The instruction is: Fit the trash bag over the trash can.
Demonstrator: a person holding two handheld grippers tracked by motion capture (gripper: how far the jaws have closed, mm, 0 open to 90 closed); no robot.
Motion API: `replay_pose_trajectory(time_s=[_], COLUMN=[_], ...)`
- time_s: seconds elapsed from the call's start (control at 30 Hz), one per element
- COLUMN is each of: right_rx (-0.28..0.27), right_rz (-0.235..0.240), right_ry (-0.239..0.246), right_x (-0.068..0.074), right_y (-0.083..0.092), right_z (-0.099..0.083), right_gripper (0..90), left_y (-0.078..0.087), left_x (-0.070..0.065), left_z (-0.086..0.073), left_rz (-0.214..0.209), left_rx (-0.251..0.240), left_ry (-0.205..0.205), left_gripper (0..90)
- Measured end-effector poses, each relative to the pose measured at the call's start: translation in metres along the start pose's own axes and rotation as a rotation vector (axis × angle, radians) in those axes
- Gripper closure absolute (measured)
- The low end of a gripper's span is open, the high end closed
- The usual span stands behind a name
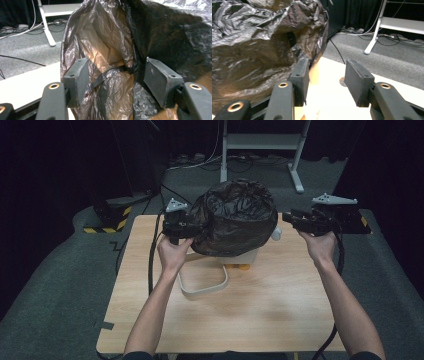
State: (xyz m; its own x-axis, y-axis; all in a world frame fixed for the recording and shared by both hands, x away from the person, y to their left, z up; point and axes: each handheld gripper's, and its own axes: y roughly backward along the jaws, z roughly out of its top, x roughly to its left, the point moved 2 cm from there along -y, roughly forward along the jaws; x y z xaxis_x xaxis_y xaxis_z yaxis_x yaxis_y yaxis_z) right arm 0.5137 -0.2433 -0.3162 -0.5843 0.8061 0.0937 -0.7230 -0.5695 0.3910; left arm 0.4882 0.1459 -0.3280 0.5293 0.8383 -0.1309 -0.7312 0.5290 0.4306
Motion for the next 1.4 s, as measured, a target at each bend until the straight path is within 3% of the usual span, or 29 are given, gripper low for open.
replay_pose_trajectory(time_s=[0.47, 0.83, 1.13, 1.2, 1.23, 1.3, 1.4], right_rx=[-0.023, -0.028, -0.016, -0.02, -0.016, -0.01, -0.012], right_rz=[-0.042, -0.064, -0.098, -0.102, -0.103, -0.112, -0.134], right_ry=[-0.032, -0.049, -0.055, -0.061, -0.062, -0.061, -0.059], right_x=[-0.015, -0.021, -0.028, -0.029, -0.03, -0.03, -0.03], right_y=[0.012, 0.017, 0.018, 0.018, 0.018, 0.017, 0.017], right_z=[-0.013, -0.028, -0.044, -0.048, -0.05, -0.054, -0.06], right_gripper=[38.9, 37.3, 39.0, 39.3, 39.3, 39.5, 40.3], left_y=[0.023, 0.038, 0.037, 0.037, 0.035, 0.036, 0.035], left_x=[0.021, 0.034, 0.043, 0.045, 0.044, 0.047, 0.047], left_z=[-0.012, -0.025, -0.042, -0.046, -0.048, -0.052, -0.057], left_rz=[0.021, 0.085, 0.118, 0.115, 0.11, 0.125, 0.132], left_rx=[-0.043, -0.073, -0.045, -0.046, -0.069, -0.033, -0.034], left_ry=[0.052, 0.048, 0.036, 0.049, 0.086, 0.042, 0.042], left_gripper=[33.7, 35.3, 35.3, 35.0, 35.2, 34.9, 34.8])
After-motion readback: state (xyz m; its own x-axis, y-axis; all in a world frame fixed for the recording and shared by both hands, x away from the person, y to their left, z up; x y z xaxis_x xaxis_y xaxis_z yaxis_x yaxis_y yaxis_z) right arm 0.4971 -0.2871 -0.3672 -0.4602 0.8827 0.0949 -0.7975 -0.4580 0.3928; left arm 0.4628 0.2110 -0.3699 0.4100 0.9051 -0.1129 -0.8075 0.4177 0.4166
